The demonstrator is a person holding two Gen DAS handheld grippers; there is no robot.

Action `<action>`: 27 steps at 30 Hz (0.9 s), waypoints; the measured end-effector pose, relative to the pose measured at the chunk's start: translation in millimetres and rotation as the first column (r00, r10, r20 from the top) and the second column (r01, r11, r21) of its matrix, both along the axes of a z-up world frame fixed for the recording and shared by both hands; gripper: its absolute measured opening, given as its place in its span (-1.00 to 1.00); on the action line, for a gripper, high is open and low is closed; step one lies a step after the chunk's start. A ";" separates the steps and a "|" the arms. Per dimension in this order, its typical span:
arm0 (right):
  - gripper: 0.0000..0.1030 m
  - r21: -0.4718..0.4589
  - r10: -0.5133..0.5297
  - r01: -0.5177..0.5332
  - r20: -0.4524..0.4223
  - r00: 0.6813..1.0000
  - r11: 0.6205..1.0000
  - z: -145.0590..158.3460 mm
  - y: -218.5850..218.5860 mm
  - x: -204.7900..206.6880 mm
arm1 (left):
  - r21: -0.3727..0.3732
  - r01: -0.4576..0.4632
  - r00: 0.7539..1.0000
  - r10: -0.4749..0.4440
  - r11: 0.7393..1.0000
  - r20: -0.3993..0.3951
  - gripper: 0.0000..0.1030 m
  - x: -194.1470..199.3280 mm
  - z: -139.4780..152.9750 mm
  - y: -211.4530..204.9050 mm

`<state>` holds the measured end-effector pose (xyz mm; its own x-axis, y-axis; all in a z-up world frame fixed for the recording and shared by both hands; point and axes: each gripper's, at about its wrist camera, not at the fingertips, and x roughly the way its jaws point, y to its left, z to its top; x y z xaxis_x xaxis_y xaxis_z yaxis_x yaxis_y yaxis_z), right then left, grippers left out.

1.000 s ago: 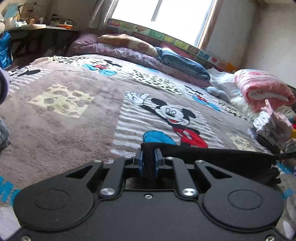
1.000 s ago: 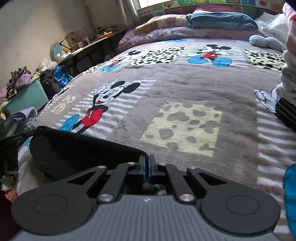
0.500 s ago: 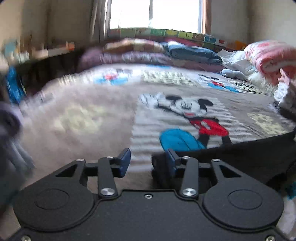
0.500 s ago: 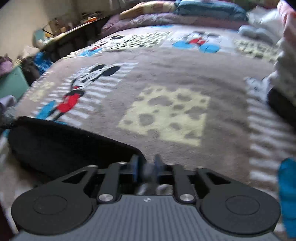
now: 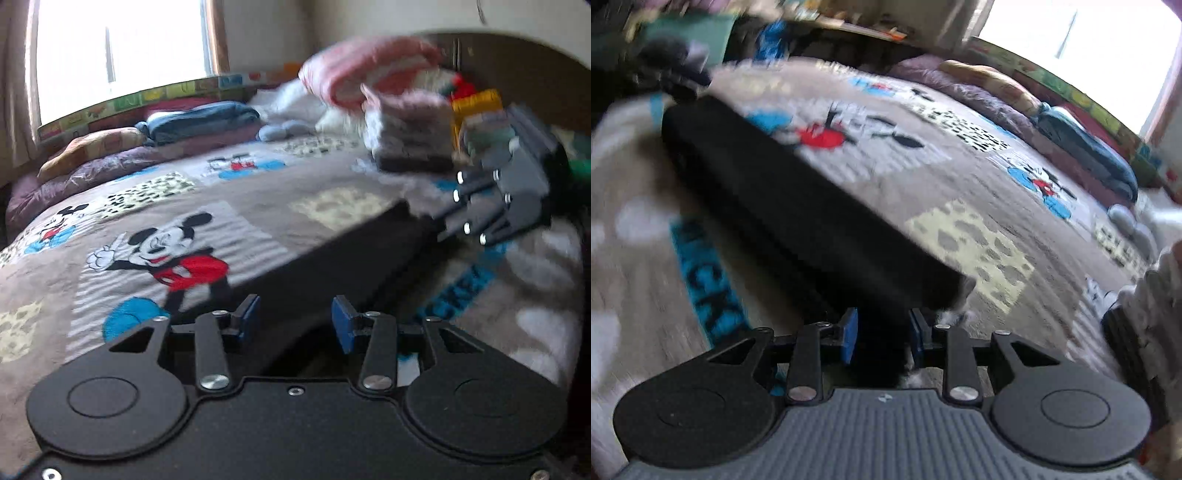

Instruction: Fold clothes

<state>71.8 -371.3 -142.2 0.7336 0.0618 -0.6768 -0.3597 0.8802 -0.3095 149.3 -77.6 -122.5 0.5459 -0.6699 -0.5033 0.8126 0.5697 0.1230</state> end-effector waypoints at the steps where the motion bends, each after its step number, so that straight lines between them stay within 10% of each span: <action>1: -0.43 -0.033 0.008 -0.008 0.001 1.000 0.999 -2.8 3.5 0.1 | 0.031 0.009 1.000 -0.009 0.999 0.012 -0.23 -3.0 -3.6 -5.4; 10: -0.42 -0.426 0.164 -0.148 0.001 0.986 0.893 -27.3 36.1 -9.8 | 0.371 0.017 0.964 -0.114 0.928 0.242 -0.23 -28.9 -35.4 -33.6; 17: -0.42 -0.582 0.248 -0.218 -0.029 0.968 0.783 -46.0 55.0 -12.4 | 0.471 -0.045 0.907 -0.162 0.881 0.390 -0.31 -40.8 -47.4 -48.5; 22: -0.84 -0.551 0.251 -0.238 -0.054 0.967 0.800 -43.5 54.6 -6.8 | 0.457 -0.022 0.905 -0.176 0.889 0.387 -0.31 -43.2 -41.3 -48.2; 27: -0.85 -0.458 0.215 -0.198 -0.016 0.977 0.867 -18.9 47.5 -7.6 | 0.363 0.014 0.937 -0.138 0.932 0.319 -0.33 -41.5 -28.6 -45.7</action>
<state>64.2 -323.8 -161.1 0.7615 -0.0937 -0.6413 -0.4992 0.5464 -0.6725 107.8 -123.3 -151.1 0.6775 -0.5309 -0.5091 0.7269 0.3774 0.5738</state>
